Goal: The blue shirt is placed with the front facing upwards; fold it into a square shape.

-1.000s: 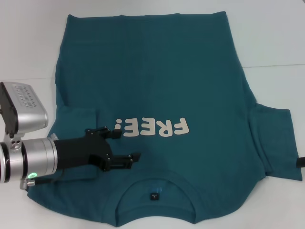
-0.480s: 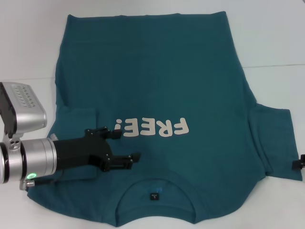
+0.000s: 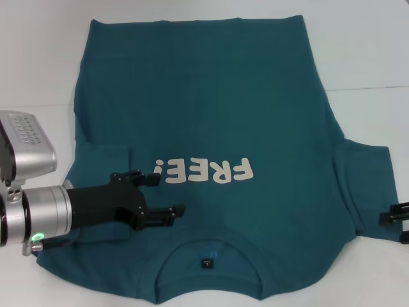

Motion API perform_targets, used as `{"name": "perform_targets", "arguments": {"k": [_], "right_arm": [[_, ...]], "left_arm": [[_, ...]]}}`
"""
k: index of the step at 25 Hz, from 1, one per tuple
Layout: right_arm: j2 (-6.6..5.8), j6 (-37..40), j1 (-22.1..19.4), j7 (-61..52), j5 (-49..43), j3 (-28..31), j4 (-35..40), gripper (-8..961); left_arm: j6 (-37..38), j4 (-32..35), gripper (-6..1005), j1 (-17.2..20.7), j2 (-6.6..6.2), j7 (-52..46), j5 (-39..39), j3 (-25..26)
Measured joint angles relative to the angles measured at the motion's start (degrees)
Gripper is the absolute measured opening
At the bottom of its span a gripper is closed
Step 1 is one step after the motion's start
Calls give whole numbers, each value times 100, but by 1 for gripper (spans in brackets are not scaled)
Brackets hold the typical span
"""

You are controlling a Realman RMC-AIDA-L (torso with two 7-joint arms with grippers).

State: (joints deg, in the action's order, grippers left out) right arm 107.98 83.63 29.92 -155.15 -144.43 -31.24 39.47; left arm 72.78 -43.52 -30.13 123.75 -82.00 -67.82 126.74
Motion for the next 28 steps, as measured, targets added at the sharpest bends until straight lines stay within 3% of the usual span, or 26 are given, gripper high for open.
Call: {"name": "perform_targets", "arguments": {"k": [12,21,28], "right_arm": [[28,-101,36,24,29,49,33,700],[-60,-21,-54,28,-140,4,68,699],[33,-53,-29,42,-126,37,78,697]], "left_arm": [[0,2,887,8,0,-5,34,9],[102,-46,887,30,0,-8,38,10],[106,-52,887,32,0,-9,31,8]]}}
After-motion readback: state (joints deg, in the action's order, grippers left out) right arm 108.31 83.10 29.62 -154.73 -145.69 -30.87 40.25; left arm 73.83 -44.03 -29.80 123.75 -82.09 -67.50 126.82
